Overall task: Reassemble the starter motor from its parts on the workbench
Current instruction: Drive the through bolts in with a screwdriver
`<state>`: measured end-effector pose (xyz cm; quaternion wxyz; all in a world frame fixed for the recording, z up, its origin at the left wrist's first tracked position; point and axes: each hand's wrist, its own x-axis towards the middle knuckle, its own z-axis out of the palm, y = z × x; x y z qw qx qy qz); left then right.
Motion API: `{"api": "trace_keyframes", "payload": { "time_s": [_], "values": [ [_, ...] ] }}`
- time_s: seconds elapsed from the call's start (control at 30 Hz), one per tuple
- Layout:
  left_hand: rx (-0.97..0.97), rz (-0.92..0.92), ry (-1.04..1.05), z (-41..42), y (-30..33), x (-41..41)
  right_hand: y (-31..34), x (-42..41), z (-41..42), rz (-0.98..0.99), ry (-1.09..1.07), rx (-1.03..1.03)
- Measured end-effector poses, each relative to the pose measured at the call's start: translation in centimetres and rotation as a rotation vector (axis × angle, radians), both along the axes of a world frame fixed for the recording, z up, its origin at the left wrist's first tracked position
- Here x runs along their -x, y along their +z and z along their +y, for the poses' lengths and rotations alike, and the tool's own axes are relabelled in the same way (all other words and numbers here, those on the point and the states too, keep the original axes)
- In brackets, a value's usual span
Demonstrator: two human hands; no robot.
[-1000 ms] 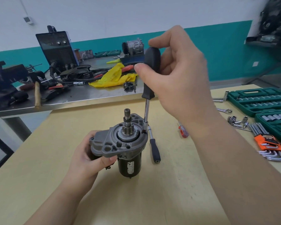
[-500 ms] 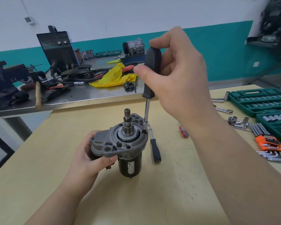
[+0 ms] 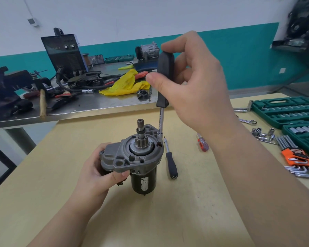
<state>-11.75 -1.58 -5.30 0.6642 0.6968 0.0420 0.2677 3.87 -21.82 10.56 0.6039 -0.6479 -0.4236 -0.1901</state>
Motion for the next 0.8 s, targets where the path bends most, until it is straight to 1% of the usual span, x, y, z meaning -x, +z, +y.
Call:
{"api": "trace_keyframes", "payload": {
  "time_s": [0.1, 0.17, 0.23, 0.27, 0.37, 0.4, 0.43, 0.47, 0.5, 0.6, 0.67, 0.73, 0.77, 0.8],
  "values": [
    [0.001, 0.0, 0.0, -0.1, 0.1, 0.1, 0.4, -0.2, -0.5, 0.165, 0.331, -0.011],
    [0.003, -0.001, 0.001, -0.2, 0.1, 0.1, 0.6, -0.3, -0.9, 0.21, 0.454, -0.008],
    [0.001, -0.001, -0.001, -0.2, 0.2, 0.1, 0.8, -0.2, -1.2, 0.187, 0.445, -0.001],
    [-0.001, 0.0, -0.002, -0.2, 0.2, 0.1, 0.7, -0.2, -1.2, 0.153, 0.381, -0.002],
    [-0.003, 0.004, -0.001, -0.2, 0.2, 0.0, 0.4, -0.1, -0.6, 0.005, 0.039, -0.014],
    [-0.003, 0.003, -0.002, -0.2, 0.2, 0.1, 0.2, 0.1, -0.4, -0.022, -0.018, -0.02],
    [-0.002, 0.001, -0.002, -0.2, 0.2, 0.1, 0.2, 0.1, -0.3, -0.034, -0.027, -0.024],
    [-0.001, 0.001, -0.002, -0.2, 0.2, 0.1, 0.2, 0.1, -0.3, -0.027, 0.011, -0.026],
    [0.001, 0.002, -0.001, -0.2, 0.2, 0.1, 0.3, 0.0, -0.4, 0.008, 0.096, -0.033],
    [-0.002, 0.007, 0.002, -0.3, 0.2, 0.1, 0.5, -0.2, -1.0, 0.175, 0.498, -0.029],
    [-0.002, 0.01, 0.004, -0.2, 0.2, 0.1, 0.5, -0.2, -1.3, 0.209, 0.659, 0.028],
    [-0.001, 0.012, -0.001, -0.1, 0.1, 0.1, 0.5, -0.1, -1.4, 0.178, 0.648, 0.047],
    [-0.002, 0.014, -0.004, -0.1, 0.1, 0.1, 0.5, -0.1, -1.3, 0.148, 0.594, 0.034],
    [-0.004, 0.017, -0.004, -0.1, 0.1, 0.0, 0.4, -0.1, -1.2, 0.096, 0.485, 0.023]
  ]
}}
